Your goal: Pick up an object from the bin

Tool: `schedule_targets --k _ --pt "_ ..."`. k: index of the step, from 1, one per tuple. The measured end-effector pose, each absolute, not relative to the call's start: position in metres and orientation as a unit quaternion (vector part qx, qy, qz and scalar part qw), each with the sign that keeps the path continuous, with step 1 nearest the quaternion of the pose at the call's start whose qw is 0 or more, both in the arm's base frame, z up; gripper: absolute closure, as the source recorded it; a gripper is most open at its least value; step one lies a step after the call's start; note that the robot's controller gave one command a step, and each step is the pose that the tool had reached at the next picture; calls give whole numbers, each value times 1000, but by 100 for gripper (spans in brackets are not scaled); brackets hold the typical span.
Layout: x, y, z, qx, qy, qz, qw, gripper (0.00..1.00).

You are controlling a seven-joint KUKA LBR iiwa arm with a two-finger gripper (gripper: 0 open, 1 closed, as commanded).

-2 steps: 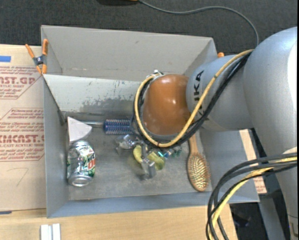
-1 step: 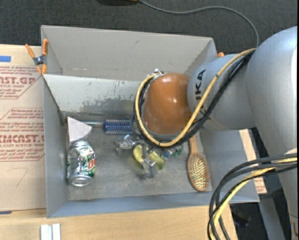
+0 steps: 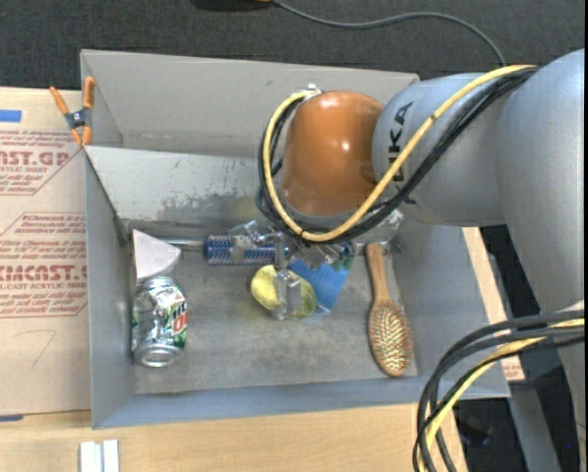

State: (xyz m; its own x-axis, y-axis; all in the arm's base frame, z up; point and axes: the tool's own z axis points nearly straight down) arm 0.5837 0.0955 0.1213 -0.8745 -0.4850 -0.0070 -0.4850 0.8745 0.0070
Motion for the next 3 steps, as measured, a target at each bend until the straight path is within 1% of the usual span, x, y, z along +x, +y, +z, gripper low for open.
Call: schedule_targets --k 1,2,3 --pt "564 70 70 -333 943 3 2 0" --pt "588 70 119 -269 963 4 10 100" --pt "588 69 119 -269 963 4 10 100"
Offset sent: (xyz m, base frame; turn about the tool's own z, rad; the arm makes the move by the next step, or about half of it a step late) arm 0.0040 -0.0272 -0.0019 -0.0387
